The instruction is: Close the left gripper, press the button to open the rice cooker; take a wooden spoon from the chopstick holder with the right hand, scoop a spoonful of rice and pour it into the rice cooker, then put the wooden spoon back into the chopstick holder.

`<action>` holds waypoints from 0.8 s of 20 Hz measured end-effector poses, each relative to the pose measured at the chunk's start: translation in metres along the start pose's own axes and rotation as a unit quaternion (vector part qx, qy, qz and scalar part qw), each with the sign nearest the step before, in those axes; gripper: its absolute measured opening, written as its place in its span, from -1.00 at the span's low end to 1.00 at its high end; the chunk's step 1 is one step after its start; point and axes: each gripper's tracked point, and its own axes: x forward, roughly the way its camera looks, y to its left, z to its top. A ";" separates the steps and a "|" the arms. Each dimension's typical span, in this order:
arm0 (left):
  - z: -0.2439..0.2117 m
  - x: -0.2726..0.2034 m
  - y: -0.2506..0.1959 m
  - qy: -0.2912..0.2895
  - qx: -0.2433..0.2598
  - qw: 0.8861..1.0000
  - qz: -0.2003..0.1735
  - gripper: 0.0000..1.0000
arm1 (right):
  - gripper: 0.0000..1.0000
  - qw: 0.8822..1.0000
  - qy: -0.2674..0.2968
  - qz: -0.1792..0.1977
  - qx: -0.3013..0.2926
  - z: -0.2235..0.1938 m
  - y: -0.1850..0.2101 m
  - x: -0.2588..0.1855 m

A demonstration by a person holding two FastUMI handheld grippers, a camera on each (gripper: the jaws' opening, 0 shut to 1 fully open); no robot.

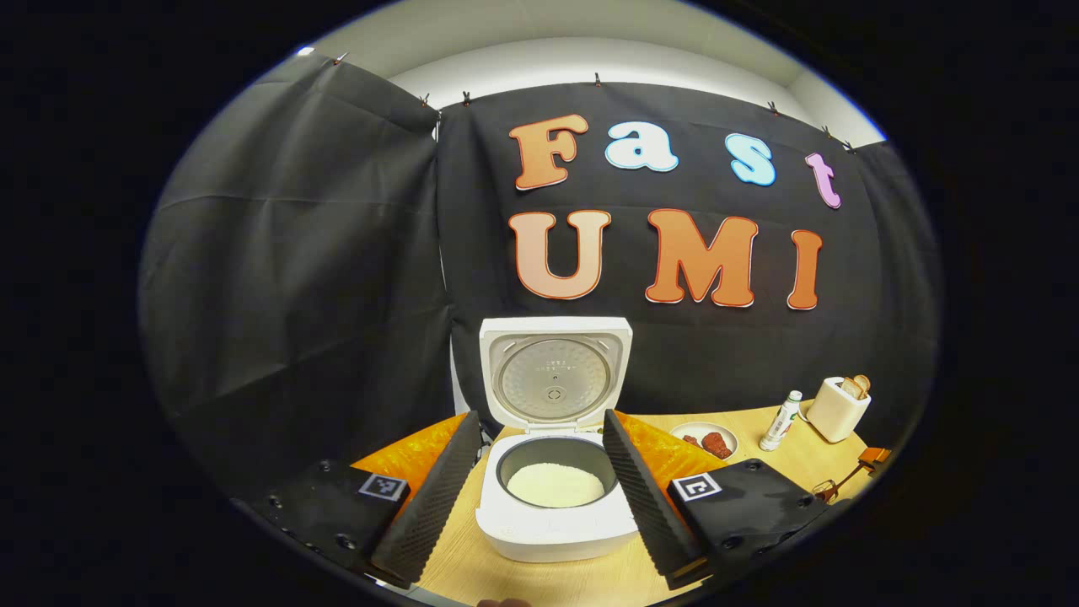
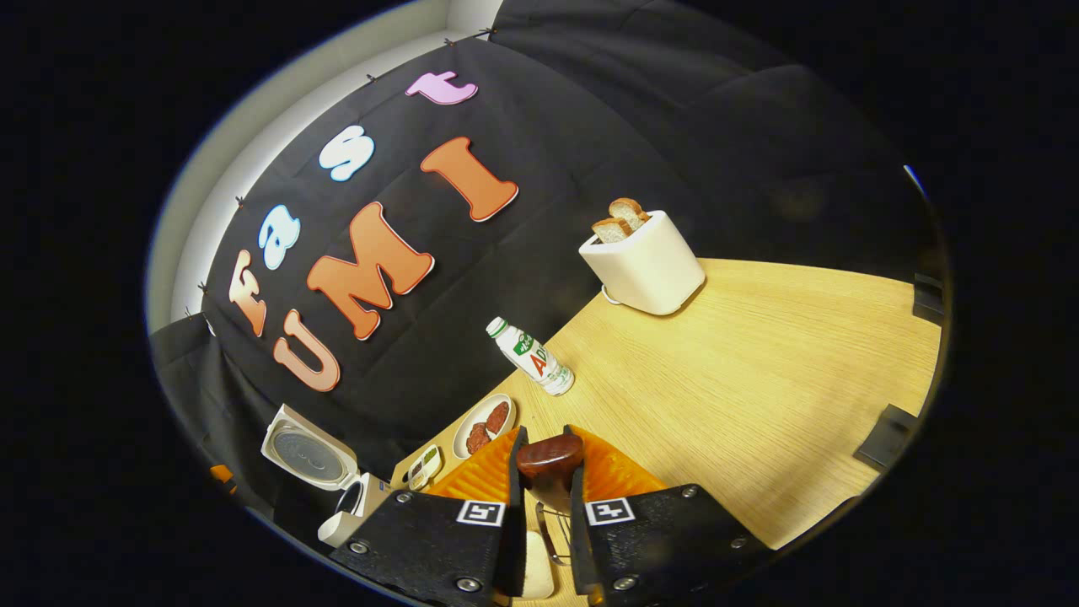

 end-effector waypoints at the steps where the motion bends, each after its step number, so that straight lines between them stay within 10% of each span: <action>1: -0.001 -0.001 0.001 0.001 -0.004 1.000 0.000 0.96 | -0.53 1.000 0.002 -0.002 0.002 0.001 0.000 0.000; 8: 0.009 -0.001 0.005 -0.009 -0.011 1.000 -0.004 0.96 | -0.08 0.999 0.017 -0.034 -0.027 0.011 -0.010 -0.002; 12: 0.009 0.002 0.004 -0.007 -0.017 1.000 -0.014 0.96 | 0.82 0.998 0.001 -0.046 -0.040 0.028 -0.011 -0.006; 16: 0.024 0.004 0.008 -0.017 -0.016 0.999 -0.021 0.96 | 0.89 0.993 -0.030 -0.079 -0.083 0.059 -0.015 -0.011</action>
